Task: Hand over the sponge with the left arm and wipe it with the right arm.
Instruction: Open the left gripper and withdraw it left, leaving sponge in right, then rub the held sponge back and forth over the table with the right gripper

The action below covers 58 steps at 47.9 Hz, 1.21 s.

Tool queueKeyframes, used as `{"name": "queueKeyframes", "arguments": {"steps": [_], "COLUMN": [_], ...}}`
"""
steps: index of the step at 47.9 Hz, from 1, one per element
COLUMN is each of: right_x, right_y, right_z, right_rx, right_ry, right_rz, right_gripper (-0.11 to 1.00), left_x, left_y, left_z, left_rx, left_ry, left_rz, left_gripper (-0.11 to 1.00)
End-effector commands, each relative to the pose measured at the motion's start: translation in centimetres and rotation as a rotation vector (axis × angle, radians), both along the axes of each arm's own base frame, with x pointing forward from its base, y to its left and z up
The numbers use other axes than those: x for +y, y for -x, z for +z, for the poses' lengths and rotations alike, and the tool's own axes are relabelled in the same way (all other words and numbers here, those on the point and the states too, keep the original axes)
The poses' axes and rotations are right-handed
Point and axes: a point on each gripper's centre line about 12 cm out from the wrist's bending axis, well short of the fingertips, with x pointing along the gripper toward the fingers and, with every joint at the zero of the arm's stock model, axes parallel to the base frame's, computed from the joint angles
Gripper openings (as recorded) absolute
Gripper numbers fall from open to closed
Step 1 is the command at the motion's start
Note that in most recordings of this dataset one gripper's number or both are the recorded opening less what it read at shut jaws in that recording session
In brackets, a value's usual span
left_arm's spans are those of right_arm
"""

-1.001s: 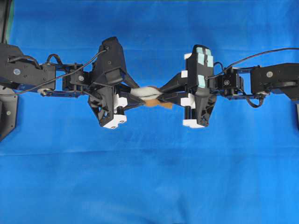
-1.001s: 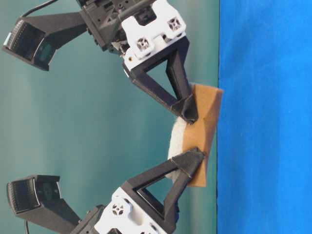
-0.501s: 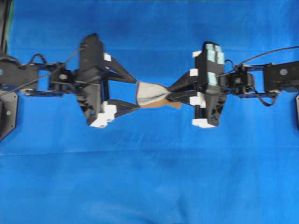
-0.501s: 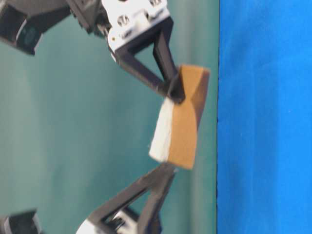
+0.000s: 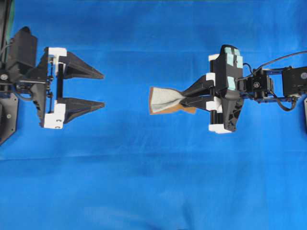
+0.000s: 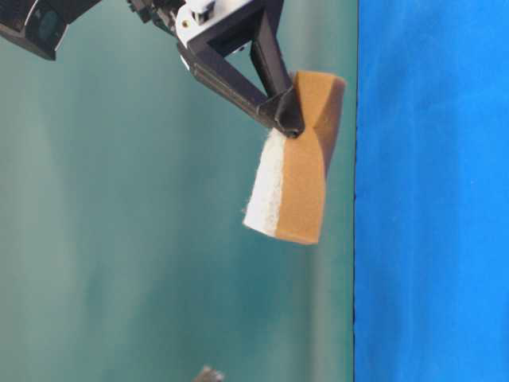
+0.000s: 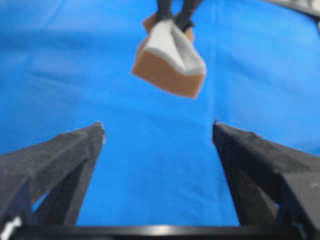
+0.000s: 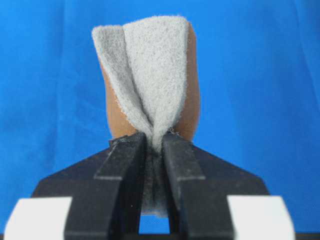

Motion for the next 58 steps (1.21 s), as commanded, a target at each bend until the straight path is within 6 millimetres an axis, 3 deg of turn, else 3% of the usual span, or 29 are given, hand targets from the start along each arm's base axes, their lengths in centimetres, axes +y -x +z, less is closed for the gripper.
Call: {"name": "queueKeyframes", "arguments": {"steps": [1,9,24,34,50,58], "right_x": [0.1,0.1,0.2,0.6,0.6,-1.0], "right_y": [-0.1,-0.7,-2.1,-2.5,-2.7,-2.7], "right_z": [1.1,-0.4,-6.5,-9.5,-10.6,-10.6], "right_rx": [-0.037,0.003,0.126,0.173,0.198,0.196], "right_ry": [0.002,0.000,-0.007,-0.011,-0.017,-0.020], "right_rz": [0.004,0.003,0.005,0.013,0.009,-0.033], "right_gripper": [0.16,0.16,0.16,0.16,0.16,0.16], "left_x": [-0.1,0.0,-0.1,0.0,-0.1,-0.1], "left_y": [0.1,0.0,0.1,0.1,0.1,0.1], "left_z": [0.6,0.7,0.6,0.6,0.6,0.5], "left_rx": [-0.027,-0.026,-0.025,-0.023,-0.023,-0.022], "left_ry": [-0.011,-0.045,-0.061,-0.064,-0.063,-0.063], "left_rz": [-0.004,-0.009,-0.012,-0.012,-0.012,-0.012], "left_gripper": [0.86,0.86,0.86,0.86,0.86,0.86]}}
